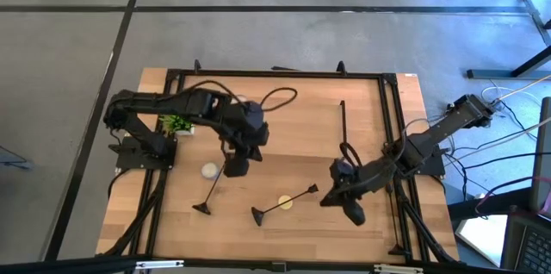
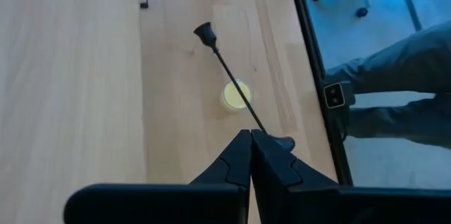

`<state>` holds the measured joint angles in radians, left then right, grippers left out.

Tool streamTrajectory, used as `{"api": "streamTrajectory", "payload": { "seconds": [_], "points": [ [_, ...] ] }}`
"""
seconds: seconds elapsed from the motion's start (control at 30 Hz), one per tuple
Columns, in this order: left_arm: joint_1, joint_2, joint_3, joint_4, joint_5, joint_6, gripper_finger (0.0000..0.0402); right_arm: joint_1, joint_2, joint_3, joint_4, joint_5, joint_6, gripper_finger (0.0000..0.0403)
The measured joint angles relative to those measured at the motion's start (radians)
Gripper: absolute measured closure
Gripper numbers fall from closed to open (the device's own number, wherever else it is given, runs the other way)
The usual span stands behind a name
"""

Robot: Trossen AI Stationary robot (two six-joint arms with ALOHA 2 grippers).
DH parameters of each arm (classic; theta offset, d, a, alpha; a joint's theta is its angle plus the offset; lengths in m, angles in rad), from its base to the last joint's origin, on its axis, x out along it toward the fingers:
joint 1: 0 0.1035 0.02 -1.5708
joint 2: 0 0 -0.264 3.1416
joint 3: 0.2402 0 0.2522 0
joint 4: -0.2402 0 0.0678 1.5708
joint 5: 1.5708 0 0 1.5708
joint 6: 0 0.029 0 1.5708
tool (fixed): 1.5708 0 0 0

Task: Pick & Place candle stick holders
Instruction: Put the middle black candle holder on the shelf

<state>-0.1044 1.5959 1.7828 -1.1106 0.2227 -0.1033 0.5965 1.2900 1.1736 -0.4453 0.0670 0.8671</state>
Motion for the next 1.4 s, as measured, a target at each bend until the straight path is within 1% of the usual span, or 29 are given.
{"api": "streamTrajectory", "payload": {
  "seconds": [0.17, 0.3, 0.4, 0.5, 0.57, 0.73, 0.8, 0.93, 1.1, 1.2, 1.23, 1.37, 1.4],
  "points": [
    [-0.054, 0.011, 0.0, 0.02, -0.076, -0.018, 0.0397, 0.07, 0.0, 0.0, -0.044, -0.004, 0.119, 0.0393],
    [-0.074, 0.023, 0.0, 0.025, -0.131, -0.033, 0.04, 0.116, 0.003, 0.0, -0.098, 0.002, 0.256, 0.0393],
    [-0.075, 0.032, 0.0, 0.033, -0.14, -0.055, 0.0398, 0.14, 0.023, 0.0, -0.14, 0.035, 0.338, 0.0393],
    [-0.075, 0.048, 0.0, 0.043, -0.138, -0.084, 0.0397, 0.154, 0.052, 0.0, -0.167, 0.072, 0.386, 0.0393],
    [-0.078, 0.064, 0.0, 0.047, -0.121, -0.102, 0.0399, 0.158, 0.073, 0.0, -0.176, 0.091, 0.413, 0.0393],
    [-0.084, 0.13, 0.0, 0.068, 0.005, -0.111, 0.0398, 0.158, 0.125, 0.0, -0.18, 0.093, 0.461, 0.0393],
    [-0.093, 0.164, 0.0, 0.073, 0.042, -0.105, 0.0395, 0.161, 0.142, -0.001, -0.172, 0.077, 0.463, 0.0393],
    [-0.118, 0.236, 0.0, 0.114, 0.049, -0.104, 0.0392, 0.184, 0.161, -0.001, -0.173, 0.038, 0.494, 0.0393],
    [-0.16, 0.304, 0.0, 0.2, 0.029, -0.121, 0.0396, 0.247, 0.162, -0.001, -0.17, 0.033, 0.575, 0.0393],
    [-0.178, 0.336, 0.0, 0.244, -0.024, -0.182, 0.04, 0.299, 0.162, -0.001, -0.168, 0.034, 0.618, 0.0393],
    [-0.182, 0.343, 0.0, 0.258, -0.06, -0.207, 0.0399, 0.316, 0.162, -0.001, -0.169, 0.034, 0.626, 0.0393],
    [-0.2, 0.378, -0.001, 0.287, -0.257, -0.319, 0.0398, 0.371, 0.162, -0.001, -0.17, 0.034, 0.637, 0.0393],
    [-0.205, 0.387, -0.001, 0.291, -0.28, -0.331, 0.0398, 0.382, 0.162, -0.001, -0.173, 0.037, 0.637, 0.0393]
  ]
}}
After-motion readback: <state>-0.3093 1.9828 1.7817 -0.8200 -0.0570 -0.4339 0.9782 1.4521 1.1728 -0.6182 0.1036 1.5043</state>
